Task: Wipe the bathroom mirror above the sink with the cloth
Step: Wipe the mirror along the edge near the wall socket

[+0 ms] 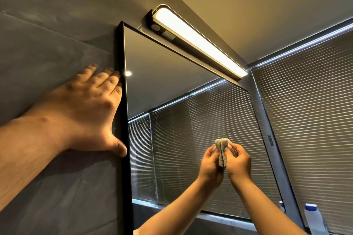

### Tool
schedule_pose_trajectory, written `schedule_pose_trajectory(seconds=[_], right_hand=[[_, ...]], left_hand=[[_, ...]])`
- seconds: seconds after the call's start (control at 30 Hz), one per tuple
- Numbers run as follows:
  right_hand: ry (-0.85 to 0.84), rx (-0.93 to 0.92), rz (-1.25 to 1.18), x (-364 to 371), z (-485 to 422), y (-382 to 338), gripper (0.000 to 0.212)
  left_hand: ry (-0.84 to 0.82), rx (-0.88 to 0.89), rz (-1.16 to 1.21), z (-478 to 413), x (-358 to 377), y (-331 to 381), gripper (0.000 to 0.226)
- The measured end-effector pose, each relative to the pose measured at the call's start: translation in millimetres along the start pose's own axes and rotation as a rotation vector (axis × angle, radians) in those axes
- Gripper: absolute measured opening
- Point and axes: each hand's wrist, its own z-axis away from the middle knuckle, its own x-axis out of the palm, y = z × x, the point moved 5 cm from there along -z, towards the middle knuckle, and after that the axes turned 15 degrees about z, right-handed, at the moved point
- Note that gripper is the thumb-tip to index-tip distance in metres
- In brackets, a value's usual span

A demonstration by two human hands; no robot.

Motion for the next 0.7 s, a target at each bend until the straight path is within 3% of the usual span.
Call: schedule_pose_trajectory(seconds=[0.23,0.33,0.43,0.57,0.7], right_hand=[[-0.020,-0.219,-0.058,-7,60,-41,0.032],[-0.035,-0.322,-0.056,-11,76,-55,0.033],[0.013,-0.355,-0.035,-9,74,-58,0.033],[0.022,-0.274,0.009,-7,60,-50,0.026],[-0.064,-0.150,0.099,-14,33,-28,0.013]], left_hand=[[-0.048,0.058,0.147,29,-14,25,0.028],[-0.140,0.103,0.178,40,-15,36,0.031],[-0.120,0.117,0.155,40,-12,36,0.029],[-0.050,0.093,0.098,39,-1,29,0.023],[-0.045,0.071,-0.007,35,7,24,0.052]])
